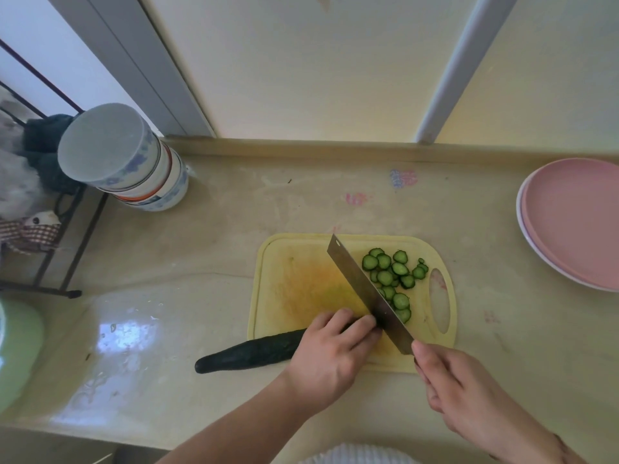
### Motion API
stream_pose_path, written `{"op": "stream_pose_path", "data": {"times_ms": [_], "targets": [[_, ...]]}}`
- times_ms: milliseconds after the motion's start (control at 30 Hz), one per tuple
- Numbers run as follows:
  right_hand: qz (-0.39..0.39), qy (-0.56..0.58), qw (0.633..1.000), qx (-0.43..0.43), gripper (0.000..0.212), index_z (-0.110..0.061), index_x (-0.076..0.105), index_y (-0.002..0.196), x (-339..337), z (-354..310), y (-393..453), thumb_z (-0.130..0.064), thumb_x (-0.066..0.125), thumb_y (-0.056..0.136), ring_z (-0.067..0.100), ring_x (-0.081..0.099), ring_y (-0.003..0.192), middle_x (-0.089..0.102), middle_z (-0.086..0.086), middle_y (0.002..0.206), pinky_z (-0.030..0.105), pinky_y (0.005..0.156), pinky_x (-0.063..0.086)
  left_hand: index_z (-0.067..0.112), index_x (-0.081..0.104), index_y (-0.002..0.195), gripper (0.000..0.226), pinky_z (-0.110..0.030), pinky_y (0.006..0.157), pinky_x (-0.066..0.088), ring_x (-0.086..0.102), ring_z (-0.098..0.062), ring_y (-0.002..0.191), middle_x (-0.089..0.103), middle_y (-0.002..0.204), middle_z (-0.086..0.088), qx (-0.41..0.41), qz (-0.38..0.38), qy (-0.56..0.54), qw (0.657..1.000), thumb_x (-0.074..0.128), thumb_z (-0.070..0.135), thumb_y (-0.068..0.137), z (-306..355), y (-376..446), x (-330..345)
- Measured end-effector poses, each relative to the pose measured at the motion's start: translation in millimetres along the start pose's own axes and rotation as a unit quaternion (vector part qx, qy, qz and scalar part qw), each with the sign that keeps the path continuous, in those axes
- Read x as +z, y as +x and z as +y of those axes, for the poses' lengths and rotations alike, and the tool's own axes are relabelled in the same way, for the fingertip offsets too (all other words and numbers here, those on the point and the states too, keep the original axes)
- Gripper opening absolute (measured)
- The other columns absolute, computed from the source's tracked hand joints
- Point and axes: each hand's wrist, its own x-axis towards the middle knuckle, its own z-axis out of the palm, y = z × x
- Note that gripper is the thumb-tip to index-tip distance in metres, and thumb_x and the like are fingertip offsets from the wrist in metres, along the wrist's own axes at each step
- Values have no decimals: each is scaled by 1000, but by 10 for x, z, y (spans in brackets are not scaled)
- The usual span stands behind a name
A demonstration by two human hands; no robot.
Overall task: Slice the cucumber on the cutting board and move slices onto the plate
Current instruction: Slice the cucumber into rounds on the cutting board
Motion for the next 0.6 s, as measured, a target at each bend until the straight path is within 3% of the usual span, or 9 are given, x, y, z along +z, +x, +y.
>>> {"op": "stream_pose_path", "data": {"times_ms": [167,600], "targets": [[0,-13,1000,-9,58,-14,37,66,-32,-29,-70,-70,29,79,5,29,40,32,-5,45,19,44,25,14,71,117,31,-34,80,48,60,-25,101,65,124,1,-2,4,-27,1000,72,7,87,-66,22,4],[2,-46,999,-13,64,-11,38,66,-2,-8,46,-72,27,80,8,32,46,35,-5,50,31,52,33,14,71,114,20,-37,76,51,62,-26,99,67,121,-1,-13,24,-30,999,63,16,96,-89,59,7]]}}
